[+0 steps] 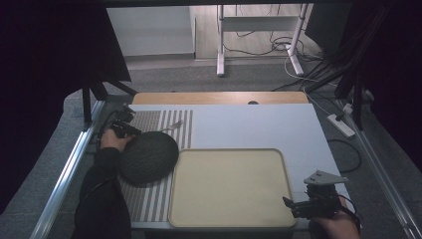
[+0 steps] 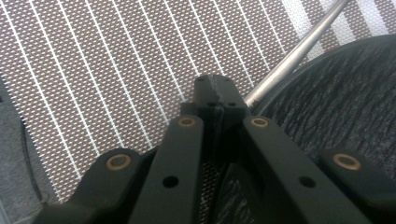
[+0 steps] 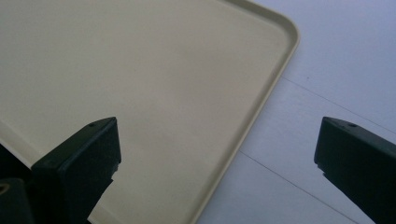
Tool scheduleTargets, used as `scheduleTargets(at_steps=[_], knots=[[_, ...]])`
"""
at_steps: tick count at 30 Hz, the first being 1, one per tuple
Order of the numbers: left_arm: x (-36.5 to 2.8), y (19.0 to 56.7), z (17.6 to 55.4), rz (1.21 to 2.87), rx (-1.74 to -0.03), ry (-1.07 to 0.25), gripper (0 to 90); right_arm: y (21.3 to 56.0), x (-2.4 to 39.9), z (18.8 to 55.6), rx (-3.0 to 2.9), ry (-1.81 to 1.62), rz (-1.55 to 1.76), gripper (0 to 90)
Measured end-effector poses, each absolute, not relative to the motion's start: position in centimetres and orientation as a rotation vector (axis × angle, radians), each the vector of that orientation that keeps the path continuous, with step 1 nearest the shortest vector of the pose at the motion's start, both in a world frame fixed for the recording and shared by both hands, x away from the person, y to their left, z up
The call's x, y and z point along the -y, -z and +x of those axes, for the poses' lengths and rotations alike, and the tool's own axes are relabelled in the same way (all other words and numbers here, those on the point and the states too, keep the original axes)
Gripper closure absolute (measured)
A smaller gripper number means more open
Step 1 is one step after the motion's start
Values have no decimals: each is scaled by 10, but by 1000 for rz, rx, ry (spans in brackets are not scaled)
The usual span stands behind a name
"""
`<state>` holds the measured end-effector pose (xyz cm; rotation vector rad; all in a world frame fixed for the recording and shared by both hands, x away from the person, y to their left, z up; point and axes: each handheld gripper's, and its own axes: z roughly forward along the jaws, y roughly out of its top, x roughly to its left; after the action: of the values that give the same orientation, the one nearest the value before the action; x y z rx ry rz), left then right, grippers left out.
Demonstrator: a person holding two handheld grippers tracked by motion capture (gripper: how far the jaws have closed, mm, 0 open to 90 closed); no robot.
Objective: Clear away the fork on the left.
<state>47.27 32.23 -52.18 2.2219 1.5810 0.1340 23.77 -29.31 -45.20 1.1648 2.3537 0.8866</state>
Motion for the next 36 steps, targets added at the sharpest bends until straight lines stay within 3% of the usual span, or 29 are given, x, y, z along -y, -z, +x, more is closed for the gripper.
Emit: scheduleTargets(at_steps=[5, 6, 7, 10, 11, 12, 16, 21, 27, 36], knots=[[-322, 517, 475, 2217, -1577, -178, 862, 452, 293, 238, -2356, -889, 1167, 9], [-322, 515, 475, 2203, -1574, -183, 776, 452, 294, 238, -2356, -890, 1166, 9], [-322, 513, 476, 2187, -1570, -197, 776, 452, 293, 238, -2356, -891, 1166, 9], [-319, 507, 479, 2148, -1553, -228, 592, 452, 293, 238, -2359, -885, 1166, 9], [-316, 506, 480, 2141, -1544, -232, 444, 452, 293, 238, -2358, -884, 1165, 9], [-314, 506, 481, 2143, -1535, -231, 444, 452, 293, 238, -2358, -884, 1165, 9], [-300, 504, 487, 2138, -1470, -240, 181, 452, 293, 238, -2358, -883, 1164, 9], [-274, 502, 496, 2169, -1418, -238, 2, 452, 293, 238, -2360, -881, 1164, 9], [-247, 509, 507, 2262, -1365, -179, 0, 452, 293, 238, -2360, -882, 1163, 9], [-232, 529, 516, 2412, -1371, -192, 14, 452, 293, 238, -2362, -882, 1159, 9]])
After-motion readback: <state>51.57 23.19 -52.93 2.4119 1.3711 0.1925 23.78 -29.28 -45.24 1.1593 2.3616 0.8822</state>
